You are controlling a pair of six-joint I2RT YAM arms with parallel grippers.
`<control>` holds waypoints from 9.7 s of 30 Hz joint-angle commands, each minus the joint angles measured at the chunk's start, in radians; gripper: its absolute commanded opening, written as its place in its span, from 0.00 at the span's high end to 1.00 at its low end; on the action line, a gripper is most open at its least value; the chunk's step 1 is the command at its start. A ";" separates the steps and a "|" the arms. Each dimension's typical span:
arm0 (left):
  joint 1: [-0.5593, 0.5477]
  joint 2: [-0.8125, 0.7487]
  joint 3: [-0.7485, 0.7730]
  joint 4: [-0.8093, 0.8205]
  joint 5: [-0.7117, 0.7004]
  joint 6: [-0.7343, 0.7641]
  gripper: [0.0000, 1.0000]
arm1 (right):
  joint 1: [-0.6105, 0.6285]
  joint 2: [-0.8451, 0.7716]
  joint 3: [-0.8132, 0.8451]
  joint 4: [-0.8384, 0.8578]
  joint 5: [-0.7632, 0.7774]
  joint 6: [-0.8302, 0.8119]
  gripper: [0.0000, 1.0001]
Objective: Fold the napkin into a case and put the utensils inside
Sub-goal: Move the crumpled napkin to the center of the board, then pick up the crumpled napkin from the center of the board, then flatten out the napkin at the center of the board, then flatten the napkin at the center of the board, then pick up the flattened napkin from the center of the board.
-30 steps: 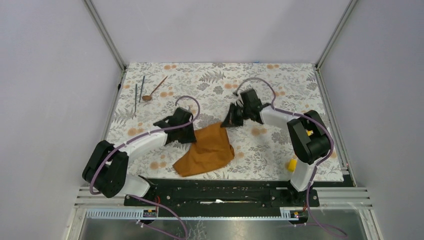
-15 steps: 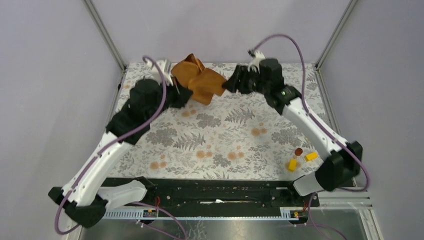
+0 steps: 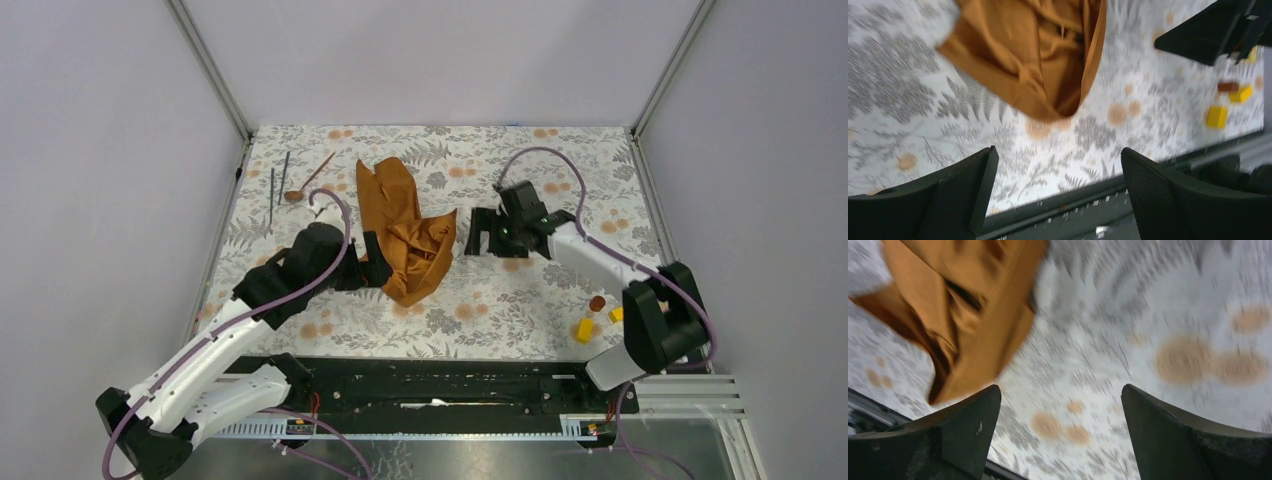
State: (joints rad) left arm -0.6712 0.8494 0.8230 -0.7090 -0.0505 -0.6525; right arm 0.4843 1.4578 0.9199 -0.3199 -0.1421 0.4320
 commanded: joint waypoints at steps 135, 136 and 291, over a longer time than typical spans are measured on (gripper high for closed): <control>0.556 1.187 0.454 0.755 0.280 -0.237 0.01 | -0.328 0.750 0.599 0.128 0.028 0.111 0.17; 0.561 1.217 0.471 0.763 0.284 -0.248 0.01 | -0.336 0.769 0.617 0.126 0.013 0.114 0.17; 0.257 0.040 0.464 -0.037 -0.115 -0.205 1.00 | -0.337 -0.842 0.016 -0.044 -0.218 0.172 1.00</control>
State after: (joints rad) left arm -0.4187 1.0183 1.1713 -0.8539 -0.1955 -1.0653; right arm 0.1440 0.7471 0.8165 -0.4576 -0.2169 0.6846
